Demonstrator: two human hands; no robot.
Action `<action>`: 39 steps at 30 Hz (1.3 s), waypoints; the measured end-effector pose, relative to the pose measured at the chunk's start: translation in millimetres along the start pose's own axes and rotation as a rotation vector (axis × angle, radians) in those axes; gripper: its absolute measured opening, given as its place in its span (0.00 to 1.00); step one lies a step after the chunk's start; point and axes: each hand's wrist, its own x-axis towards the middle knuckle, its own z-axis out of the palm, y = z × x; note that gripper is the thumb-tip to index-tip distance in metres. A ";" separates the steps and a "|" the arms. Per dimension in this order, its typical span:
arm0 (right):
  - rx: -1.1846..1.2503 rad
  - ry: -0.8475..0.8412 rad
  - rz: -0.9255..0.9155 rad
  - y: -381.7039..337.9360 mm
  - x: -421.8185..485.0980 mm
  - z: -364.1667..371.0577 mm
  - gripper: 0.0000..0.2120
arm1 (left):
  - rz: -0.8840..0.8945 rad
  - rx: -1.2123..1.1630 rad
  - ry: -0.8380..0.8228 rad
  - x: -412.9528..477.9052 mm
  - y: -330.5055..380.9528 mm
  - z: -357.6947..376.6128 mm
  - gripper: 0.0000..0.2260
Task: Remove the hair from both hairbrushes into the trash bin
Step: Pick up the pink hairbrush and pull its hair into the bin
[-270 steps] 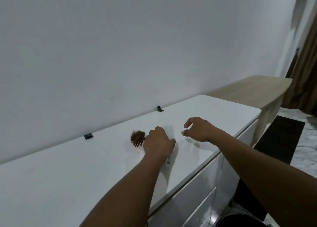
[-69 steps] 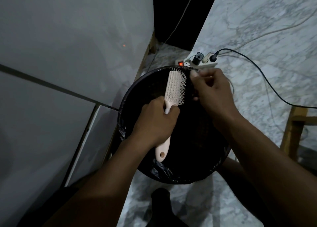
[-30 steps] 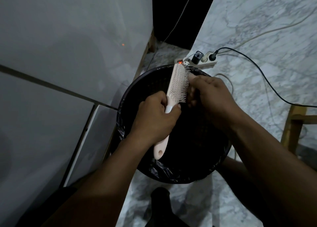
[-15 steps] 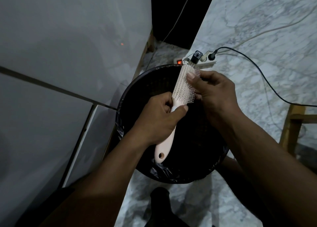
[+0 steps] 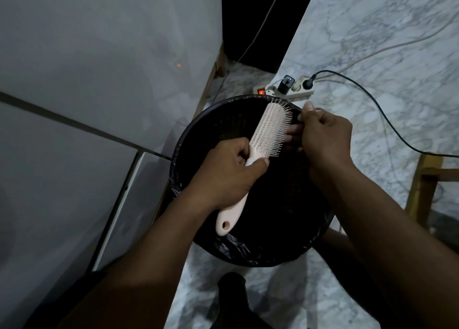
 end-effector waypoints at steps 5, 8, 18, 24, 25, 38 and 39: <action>-0.011 -0.048 0.138 -0.3 0.0 0.0 0.18 | -0.025 0.108 0.026 -1.3 -3.3 0.6 0.12; -0.002 -0.013 0.123 -1.1 0.0 0.4 0.17 | -0.038 0.112 0.011 -0.6 -3.7 1.5 0.13; 0.041 -0.076 0.038 -2.3 3.6 0.1 0.19 | -0.065 0.231 -0.006 -3.5 -4.4 0.6 0.12; 0.399 -0.136 0.149 -5.9 4.8 3.4 0.16 | -0.119 0.341 0.073 -4.6 -1.3 -3.4 0.15; 0.421 -0.131 0.166 -7.2 4.6 2.4 0.16 | -0.136 0.359 0.105 -4.9 -1.0 -4.8 0.16; -0.175 -0.396 0.146 6.0 -1.7 -0.3 0.28 | -0.195 0.228 0.157 0.3 -0.6 -7.6 0.18; -0.122 -0.418 0.132 5.8 -1.7 -0.3 0.30 | -0.206 0.161 0.104 1.5 -0.1 -7.4 0.16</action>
